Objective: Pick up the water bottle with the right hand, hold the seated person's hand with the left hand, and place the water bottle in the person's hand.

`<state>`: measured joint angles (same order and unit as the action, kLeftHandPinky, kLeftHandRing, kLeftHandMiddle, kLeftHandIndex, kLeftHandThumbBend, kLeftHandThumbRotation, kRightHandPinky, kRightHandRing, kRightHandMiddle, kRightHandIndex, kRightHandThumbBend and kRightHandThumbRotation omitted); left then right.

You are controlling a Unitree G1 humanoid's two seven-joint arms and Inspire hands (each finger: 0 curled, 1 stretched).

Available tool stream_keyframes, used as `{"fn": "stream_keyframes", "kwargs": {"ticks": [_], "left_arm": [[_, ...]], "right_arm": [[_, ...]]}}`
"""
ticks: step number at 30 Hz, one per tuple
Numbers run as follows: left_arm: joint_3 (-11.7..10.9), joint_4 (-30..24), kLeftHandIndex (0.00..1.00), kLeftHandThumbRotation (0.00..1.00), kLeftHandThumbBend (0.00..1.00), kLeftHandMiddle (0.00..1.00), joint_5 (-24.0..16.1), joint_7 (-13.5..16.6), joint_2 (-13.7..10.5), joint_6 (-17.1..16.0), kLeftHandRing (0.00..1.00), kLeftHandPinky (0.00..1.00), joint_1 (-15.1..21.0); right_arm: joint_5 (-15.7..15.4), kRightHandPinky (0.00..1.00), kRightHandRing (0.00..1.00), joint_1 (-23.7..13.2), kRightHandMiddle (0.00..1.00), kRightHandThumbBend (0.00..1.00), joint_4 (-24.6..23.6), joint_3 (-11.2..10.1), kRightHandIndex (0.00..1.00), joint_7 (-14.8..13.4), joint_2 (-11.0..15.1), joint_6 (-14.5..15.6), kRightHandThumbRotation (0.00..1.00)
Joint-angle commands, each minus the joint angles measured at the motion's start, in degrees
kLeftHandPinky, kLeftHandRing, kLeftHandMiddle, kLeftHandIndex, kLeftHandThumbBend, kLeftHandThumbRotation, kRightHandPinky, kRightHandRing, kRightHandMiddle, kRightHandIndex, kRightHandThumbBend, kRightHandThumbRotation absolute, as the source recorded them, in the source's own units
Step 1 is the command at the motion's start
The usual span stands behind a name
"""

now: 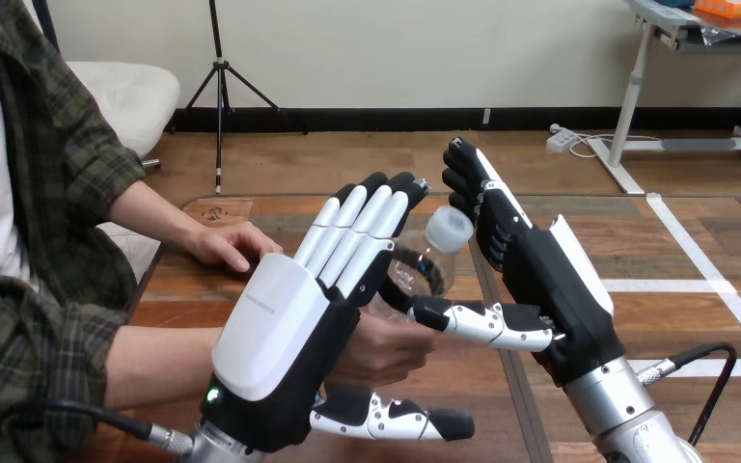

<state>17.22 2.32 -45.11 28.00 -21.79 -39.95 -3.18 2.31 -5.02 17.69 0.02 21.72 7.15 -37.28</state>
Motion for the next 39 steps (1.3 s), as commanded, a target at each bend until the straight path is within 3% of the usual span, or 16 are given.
{"fn": "stream_keyframes", "kwargs": {"ticks": [1, 9, 23, 31, 39], "left_arm": [[-1.0, 2.3, 1.00, 0.62, 1.00, 1.00, 1.3, 2.4, 1.2, -2.6, 1.00, 1.00, 3.7], [-0.9, 5.4, 0.94, 0.69, 0.98, 0.98, 0.0, 6.5, 3.0, -5.3, 0.97, 0.91, 3.9], [-0.1, 9.6, 0.90, 0.92, 0.74, 0.89, -1.2, 14.0, 7.8, -8.1, 0.87, 0.71, 3.0], [0.4, 10.0, 0.87, 0.86, 0.57, 0.85, -2.5, 16.0, 9.2, -7.7, 0.81, 0.62, 2.0], [0.8, 10.2, 0.85, 0.81, 0.48, 0.84, -1.2, 14.8, 10.0, -8.1, 0.79, 0.60, 1.1]], "right_arm": [[1.0, 1.00, 1.00, -3.6, 1.00, 0.86, -2.8, 0.1, 1.00, -0.9, 0.0, -0.5, 0.31], [1.7, 0.99, 1.00, -2.4, 1.00, 0.85, -3.1, 0.0, 1.00, -1.5, -0.9, -0.8, 0.29], [2.8, 0.87, 0.92, -0.2, 0.94, 0.76, -3.8, 0.0, 0.91, -4.6, -4.0, -2.2, 0.26], [3.6, 0.81, 0.88, 0.6, 0.90, 0.67, -3.6, 0.4, 0.86, -5.2, -4.9, -3.1, 0.28], [4.3, 0.79, 0.87, 0.8, 0.89, 0.65, -3.1, 0.5, 0.83, -4.7, -5.5, -4.4, 0.30]]}}
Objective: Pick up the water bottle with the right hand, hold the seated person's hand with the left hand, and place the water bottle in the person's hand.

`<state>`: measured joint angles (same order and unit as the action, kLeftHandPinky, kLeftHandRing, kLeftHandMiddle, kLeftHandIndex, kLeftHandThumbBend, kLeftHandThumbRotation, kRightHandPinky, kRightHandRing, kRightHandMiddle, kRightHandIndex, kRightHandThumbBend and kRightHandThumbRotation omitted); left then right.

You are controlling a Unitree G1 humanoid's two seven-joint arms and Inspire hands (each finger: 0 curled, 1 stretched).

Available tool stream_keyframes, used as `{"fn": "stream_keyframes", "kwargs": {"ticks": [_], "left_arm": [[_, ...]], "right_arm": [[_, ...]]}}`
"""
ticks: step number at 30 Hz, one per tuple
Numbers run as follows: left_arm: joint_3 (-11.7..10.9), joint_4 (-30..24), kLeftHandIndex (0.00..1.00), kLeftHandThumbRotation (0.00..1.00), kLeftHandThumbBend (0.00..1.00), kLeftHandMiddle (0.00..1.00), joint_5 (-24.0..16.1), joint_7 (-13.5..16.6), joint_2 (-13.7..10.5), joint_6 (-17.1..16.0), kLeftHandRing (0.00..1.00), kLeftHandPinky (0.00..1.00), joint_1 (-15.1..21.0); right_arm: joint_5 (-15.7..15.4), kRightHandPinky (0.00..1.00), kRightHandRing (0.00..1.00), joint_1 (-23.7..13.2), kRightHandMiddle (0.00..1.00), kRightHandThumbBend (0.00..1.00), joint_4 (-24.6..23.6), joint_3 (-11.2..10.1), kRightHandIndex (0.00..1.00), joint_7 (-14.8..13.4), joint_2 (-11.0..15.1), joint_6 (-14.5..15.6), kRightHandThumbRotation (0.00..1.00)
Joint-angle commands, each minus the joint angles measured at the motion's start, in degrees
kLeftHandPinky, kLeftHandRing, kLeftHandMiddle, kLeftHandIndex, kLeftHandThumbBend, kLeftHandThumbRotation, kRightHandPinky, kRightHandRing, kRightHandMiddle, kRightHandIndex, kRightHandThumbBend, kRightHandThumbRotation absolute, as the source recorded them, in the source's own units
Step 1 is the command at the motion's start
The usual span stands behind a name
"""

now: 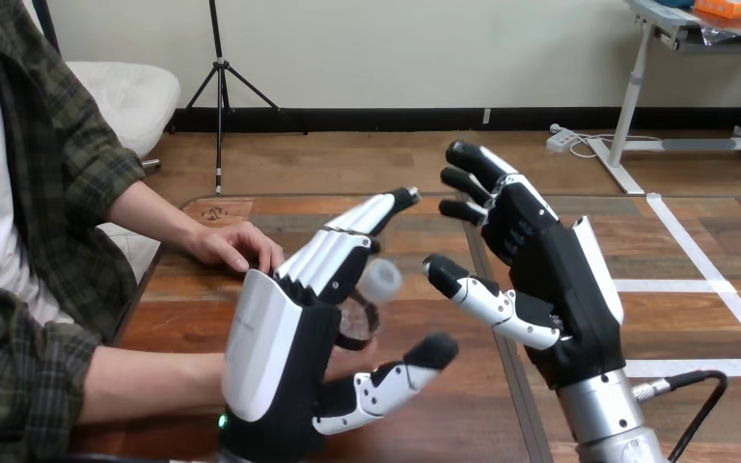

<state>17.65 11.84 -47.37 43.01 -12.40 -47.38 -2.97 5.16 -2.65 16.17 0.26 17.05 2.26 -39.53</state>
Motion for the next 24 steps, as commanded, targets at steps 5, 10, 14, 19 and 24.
{"fn": "stream_keyframes", "kwargs": {"ticks": [5, 10, 14, 19, 24], "left_arm": [[0.6, 1.3, 0.84, 0.81, 0.45, 0.84, 2.0, -0.4, 1.1, -1.7, 0.79, 0.59, 0.8], [0.9, 2.3, 0.83, 0.82, 0.44, 0.83, 3.6, -0.6, 1.9, -3.5, 0.79, 0.58, 0.9], [1.0, 3.0, 0.82, 0.83, 0.43, 0.81, 4.9, -0.9, 2.6, -4.7, 0.78, 0.58, 0.8], [1.2, 3.4, 0.82, 0.84, 0.42, 0.80, 6.0, -1.5, 3.2, -5.8, 0.77, 0.57, 0.6], [1.5, 3.7, 0.82, 0.86, 0.41, 0.79, 7.6, -2.6, 3.8, -6.9, 0.76, 0.56, 0.4]], "right_arm": [[1.4, 0.77, 0.85, -1.4, 0.88, 0.63, -1.4, 0.4, 0.81, -0.2, -0.8, -3.2, 0.31], [1.8, 0.74, 0.84, -1.0, 0.87, 0.63, -1.4, 0.6, 0.80, -0.6, -1.4, -4.0, 0.33], [2.1, 0.73, 0.83, -0.8, 0.86, 0.63, -1.2, 0.7, 0.79, -0.8, -1.8, -4.5, 0.34], [2.5, 0.71, 0.82, -0.2, 0.85, 0.64, -1.1, 0.9, 0.78, -1.2, -2.5, -4.9, 0.36], [2.8, 0.70, 0.81, 0.2, 0.84, 0.64, -0.9, 1.2, 0.77, -1.5, -3.0, -5.4, 0.37]]}}
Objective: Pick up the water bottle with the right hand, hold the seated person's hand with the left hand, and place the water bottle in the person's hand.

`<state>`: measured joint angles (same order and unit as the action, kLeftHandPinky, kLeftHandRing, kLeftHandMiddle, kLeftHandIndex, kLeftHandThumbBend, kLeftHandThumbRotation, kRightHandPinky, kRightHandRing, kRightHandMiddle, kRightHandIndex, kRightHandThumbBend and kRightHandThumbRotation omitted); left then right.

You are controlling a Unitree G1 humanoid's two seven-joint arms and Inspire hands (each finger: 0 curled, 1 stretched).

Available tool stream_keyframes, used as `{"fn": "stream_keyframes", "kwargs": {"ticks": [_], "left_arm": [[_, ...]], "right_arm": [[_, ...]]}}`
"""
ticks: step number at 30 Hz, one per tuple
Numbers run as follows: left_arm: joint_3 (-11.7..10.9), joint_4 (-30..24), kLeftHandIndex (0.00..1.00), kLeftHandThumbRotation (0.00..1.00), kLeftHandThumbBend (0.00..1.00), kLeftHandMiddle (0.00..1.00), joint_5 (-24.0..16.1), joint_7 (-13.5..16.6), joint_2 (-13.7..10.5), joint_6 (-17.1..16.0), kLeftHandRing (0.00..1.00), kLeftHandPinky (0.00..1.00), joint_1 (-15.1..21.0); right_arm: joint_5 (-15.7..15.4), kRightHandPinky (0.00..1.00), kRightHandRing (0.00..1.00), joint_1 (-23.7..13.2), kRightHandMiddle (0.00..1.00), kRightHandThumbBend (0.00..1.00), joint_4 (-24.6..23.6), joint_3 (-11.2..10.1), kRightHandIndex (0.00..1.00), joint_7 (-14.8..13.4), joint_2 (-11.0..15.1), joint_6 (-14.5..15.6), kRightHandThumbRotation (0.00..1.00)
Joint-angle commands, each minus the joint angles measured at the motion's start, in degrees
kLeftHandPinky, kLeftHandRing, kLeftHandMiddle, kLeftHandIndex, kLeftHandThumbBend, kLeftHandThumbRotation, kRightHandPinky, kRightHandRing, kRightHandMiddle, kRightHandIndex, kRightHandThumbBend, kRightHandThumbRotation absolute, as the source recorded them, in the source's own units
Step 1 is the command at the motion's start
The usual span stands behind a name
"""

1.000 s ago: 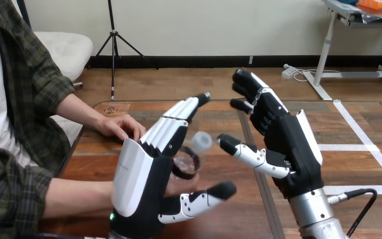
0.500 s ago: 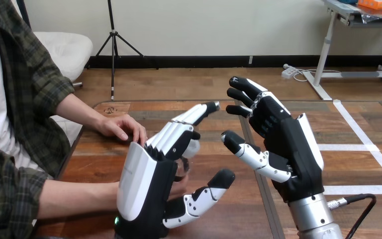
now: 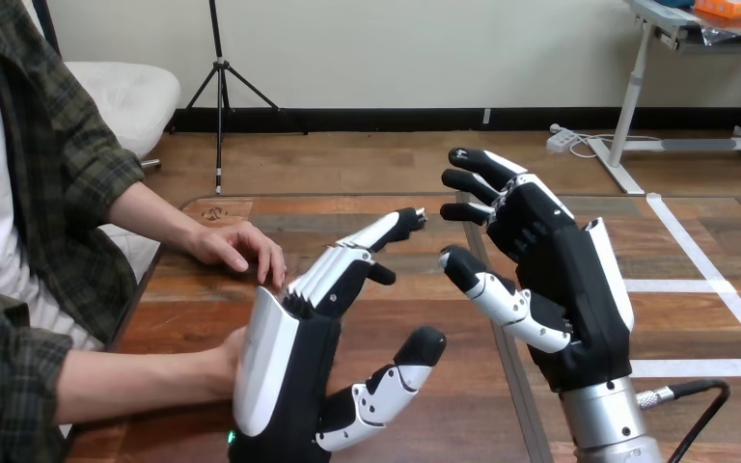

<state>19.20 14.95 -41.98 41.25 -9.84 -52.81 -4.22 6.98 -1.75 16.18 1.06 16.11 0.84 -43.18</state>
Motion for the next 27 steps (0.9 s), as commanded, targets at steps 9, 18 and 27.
{"fn": "stream_keyframes", "kwargs": {"ticks": [9, 18, 27], "left_arm": [[1.1, 2.6, 0.81, 0.88, 0.39, 0.78, 8.1, -5.5, 2.3, -5.1, 0.74, 0.54, 1.7], [4.8, 2.3, 0.76, 0.94, 0.47, 0.76, 23.6, -17.3, 3.2, -4.7, 0.70, 0.54, -0.2], [6.0, -0.3, 0.76, 0.99, 0.47, 0.75, 33.4, -26.2, 4.0, -3.3, 0.68, 0.53, -2.2]], "right_arm": [[0.7, 0.67, 0.79, 0.4, 0.83, 0.62, -1.5, 0.6, 0.75, -1.7, -2.8, -1.9, 0.38], [3.1, 0.65, 0.78, 2.2, 0.82, 0.60, -3.3, 1.6, 0.74, -1.5, -4.0, -0.5, 0.35], [3.5, 0.64, 0.77, 3.1, 0.81, 0.57, -3.6, 1.8, 0.72, -1.7, -4.6, -1.0, 0.32]]}}
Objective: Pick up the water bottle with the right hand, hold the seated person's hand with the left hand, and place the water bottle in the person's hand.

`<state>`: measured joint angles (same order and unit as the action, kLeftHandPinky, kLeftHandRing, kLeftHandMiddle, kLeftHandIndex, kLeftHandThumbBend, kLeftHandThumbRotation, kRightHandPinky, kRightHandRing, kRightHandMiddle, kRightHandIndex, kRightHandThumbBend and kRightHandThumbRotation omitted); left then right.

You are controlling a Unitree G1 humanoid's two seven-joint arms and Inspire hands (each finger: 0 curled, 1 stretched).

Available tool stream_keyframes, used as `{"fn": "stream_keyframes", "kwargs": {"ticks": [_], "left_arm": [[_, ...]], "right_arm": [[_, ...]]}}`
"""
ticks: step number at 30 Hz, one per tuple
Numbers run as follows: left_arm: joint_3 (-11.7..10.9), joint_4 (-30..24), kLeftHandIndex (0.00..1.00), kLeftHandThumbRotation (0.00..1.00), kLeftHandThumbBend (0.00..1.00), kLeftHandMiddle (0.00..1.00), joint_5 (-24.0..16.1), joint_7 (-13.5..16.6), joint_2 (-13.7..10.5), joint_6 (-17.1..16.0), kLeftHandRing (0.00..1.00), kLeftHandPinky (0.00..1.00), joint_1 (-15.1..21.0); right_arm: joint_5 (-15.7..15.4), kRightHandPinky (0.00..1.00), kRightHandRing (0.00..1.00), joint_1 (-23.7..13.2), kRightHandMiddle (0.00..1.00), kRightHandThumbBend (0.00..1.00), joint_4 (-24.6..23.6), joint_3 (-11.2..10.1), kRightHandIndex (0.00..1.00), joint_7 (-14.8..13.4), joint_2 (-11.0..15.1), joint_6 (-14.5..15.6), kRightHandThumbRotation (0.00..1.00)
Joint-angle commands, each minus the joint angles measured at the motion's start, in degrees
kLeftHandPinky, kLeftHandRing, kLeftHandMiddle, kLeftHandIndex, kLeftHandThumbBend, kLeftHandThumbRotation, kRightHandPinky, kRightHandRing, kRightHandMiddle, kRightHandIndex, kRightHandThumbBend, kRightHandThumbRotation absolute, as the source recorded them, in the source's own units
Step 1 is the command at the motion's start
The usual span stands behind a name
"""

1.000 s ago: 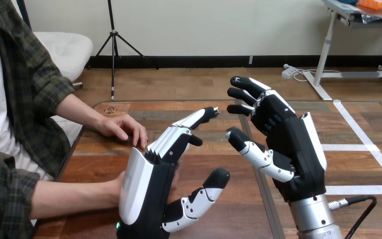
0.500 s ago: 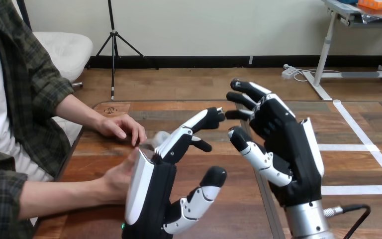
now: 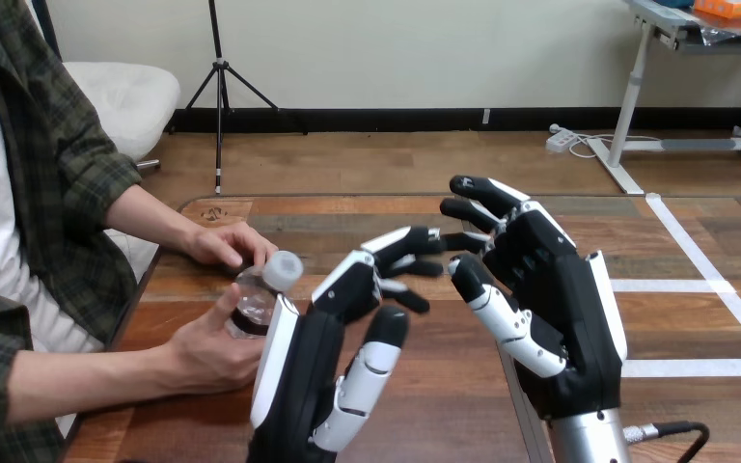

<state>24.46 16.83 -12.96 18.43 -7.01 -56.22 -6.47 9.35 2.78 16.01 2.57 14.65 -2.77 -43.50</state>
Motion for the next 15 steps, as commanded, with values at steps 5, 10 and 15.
{"fn": "stream_keyframes", "kwargs": {"ticks": [5, 10, 15], "left_arm": [[0.2, -2.4, 0.77, 1.00, 0.38, 0.75, 7.3, -7.0, 2.2, -0.3, 0.68, 0.53, -0.6], [-0.8, -2.1, 0.77, 1.00, 0.32, 0.75, 9.0, -9.4, 3.4, -0.7, 0.68, 0.54, -1.1], [-1.6, -2.2, 0.77, 1.00, 0.26, 0.75, 9.7, -11.0, 4.2, -0.7, 0.67, 0.54, -1.6]], "right_arm": [[1.0, 0.63, 0.75, -0.9, 0.80, 0.56, -3.7, 0.3, 0.71, -0.5, -1.2, -0.7, 0.32], [1.4, 0.62, 0.74, -0.4, 0.79, 0.56, -4.3, 0.4, 0.70, -1.1, -1.7, -0.1, 0.31], [1.2, 0.61, 0.72, 0.2, 0.77, 0.56, -4.7, 0.5, 0.69, -2.1, -2.3, 0.2, 0.31]]}}
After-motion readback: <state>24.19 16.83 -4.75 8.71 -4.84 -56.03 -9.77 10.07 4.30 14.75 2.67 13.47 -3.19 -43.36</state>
